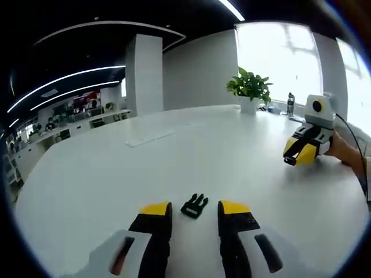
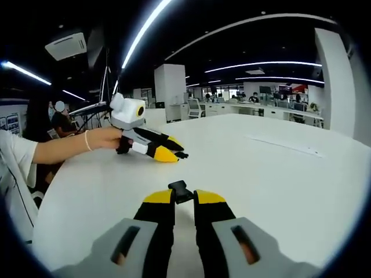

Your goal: Snap the two parts of the plastic buckle together until the buckle closes and remains connected.

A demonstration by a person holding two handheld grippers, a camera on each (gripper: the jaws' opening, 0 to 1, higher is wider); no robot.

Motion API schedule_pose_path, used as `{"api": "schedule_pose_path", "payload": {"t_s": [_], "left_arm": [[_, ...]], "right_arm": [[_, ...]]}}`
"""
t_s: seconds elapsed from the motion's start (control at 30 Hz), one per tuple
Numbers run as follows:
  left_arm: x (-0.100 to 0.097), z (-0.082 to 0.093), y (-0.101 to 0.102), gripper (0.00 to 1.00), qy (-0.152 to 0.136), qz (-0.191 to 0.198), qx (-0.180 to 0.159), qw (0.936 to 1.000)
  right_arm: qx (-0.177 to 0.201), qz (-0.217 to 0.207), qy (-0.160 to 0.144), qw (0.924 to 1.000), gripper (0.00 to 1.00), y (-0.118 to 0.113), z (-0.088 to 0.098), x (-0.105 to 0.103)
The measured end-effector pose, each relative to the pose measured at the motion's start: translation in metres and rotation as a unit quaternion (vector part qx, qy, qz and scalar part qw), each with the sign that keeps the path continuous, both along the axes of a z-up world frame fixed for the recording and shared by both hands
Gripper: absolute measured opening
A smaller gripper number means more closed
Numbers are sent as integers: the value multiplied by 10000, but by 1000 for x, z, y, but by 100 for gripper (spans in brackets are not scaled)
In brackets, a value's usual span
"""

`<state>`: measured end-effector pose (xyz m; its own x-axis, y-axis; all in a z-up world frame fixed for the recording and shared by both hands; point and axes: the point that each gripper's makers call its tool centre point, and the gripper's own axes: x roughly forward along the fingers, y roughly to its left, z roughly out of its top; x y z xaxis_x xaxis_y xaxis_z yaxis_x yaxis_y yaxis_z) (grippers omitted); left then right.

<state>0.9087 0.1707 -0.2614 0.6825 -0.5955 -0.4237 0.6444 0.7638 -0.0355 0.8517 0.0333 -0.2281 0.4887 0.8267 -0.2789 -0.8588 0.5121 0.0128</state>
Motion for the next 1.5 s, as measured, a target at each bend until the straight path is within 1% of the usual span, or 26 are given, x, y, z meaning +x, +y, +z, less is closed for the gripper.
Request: {"api": "schedule_pose_path", "payload": {"t_s": [0.1, 0.3, 0.37, 0.4, 0.57, 0.87, 0.93, 1.0, 1.17, 1.27, 1.4, 1.5], "left_arm": [[0, 0, -2, 24, 29, -66, -37, 10000], [0, 1, -2, 22, 16, -66, -30, 10000], [0, 1, -3, 20, 37, -94, -62, 9999], [0, 2, -3, 16, 25, -86, -61, 9999], [-1, 2, -5, 13, 33, -141, -76, 9999], [-2, 2, -6, 12, 45, -141, -74, 9999], [-6, 2, -8, 12, 85, -215, -84, 9997], [-11, 2, -11, 12, 80, -303, -22, 9995], [-17, 5, -14, 12, 70, -440, 46, 9990], [-21, 11, -18, 12, 94, -518, -149, 9985], [-29, 18, -21, 12, 40, -591, -191, 9981], [-35, 21, -21, 12, 55, -625, -259, 9977]], "right_arm": [[22, 8, 5, 10000, 12, 1, 1, -1], [0, -12, -27, 10000, 12, -1, 1, 0], [-1, -3, -31, 10000, 12, 0, 2, -1], [13, 4, -38, 10000, 12, 0, 3, -1], [10, 3, -38, 10000, 12, 0, 2, -3], [-3, 15, -48, 10000, 12, 1, 2, -4], [-6, 18, -39, 10000, 12, 1, 1, -3], [-21, 32, -39, 10000, 12, 1, 1, -3], [-32, 83, -50, 9999, 12, 3, 2, -3], [-40, 126, -58, 9999, 12, 4, 2, -5], [-75, 172, -65, 9998, 12, 6, 1, -5], [-98, 175, -49, 9998, 12, 6, -1, -5]]}}
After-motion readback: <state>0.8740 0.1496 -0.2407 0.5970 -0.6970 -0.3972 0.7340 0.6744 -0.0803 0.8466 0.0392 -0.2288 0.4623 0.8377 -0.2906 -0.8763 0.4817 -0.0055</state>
